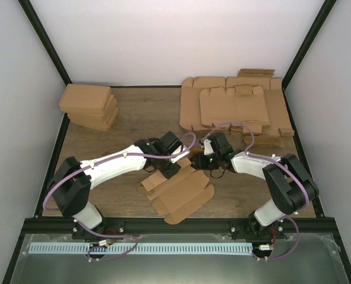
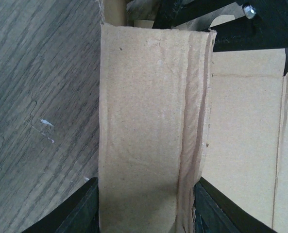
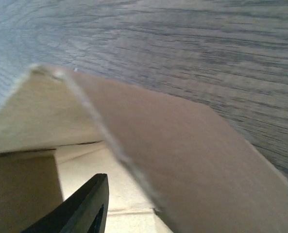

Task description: Fold the paper box

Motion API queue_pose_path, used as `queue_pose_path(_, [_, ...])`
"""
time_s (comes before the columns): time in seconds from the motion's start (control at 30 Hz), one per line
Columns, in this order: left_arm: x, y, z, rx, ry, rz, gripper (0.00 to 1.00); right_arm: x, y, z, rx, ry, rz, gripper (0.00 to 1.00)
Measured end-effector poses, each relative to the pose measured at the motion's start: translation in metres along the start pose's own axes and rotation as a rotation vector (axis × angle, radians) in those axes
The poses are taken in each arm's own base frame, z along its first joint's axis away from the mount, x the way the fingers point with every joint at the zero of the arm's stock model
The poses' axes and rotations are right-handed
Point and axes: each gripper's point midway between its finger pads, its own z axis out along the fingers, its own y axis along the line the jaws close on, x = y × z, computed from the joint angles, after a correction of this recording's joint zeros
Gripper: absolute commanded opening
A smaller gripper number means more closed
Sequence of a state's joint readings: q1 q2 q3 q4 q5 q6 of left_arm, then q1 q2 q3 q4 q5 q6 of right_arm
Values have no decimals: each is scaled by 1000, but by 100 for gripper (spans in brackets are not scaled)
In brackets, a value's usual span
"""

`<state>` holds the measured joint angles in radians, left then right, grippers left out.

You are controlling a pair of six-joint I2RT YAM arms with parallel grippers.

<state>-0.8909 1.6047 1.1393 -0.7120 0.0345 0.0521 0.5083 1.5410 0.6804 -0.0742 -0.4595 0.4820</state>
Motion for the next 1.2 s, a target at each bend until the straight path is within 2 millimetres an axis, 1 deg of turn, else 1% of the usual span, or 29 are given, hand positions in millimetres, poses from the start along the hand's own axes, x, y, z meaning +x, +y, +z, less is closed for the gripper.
queue_pose_path(0.13, [0, 1, 0, -6, 2, 0, 49, 2, -11, 0, 48, -10, 16, 57])
queue_pose_path(0.23, [1, 2, 1, -10, 7, 0, 49, 2, -16, -1, 77, -23, 19, 58])
queue_pose_path(0.27, [1, 2, 2, -11, 10, 0, 49, 1, -17, -2, 85, -29, 18, 57])
queue_pose_path(0.43, [2, 2, 3, -11, 15, 0, 49, 1, -15, -2, 72, -29, 12, 43])
queue_pose_path(0.73, [2, 2, 3, -10, 15, 0, 49, 7, 20, -2, -133, 10, 0, 24])
queue_pose_path(0.9, [2, 2, 3, -10, 18, -1, 49, 8, 31, -1, -197, 24, -13, 24])
queue_pose_path(1.0, [4, 2, 4, -10, 27, 0, 49, 11, 32, 2, -222, 42, -9, 24])
queue_pose_path(1.2, [7, 2, 4, -10, 38, -1, 49, 16, 36, 7, -272, 75, 4, 27])
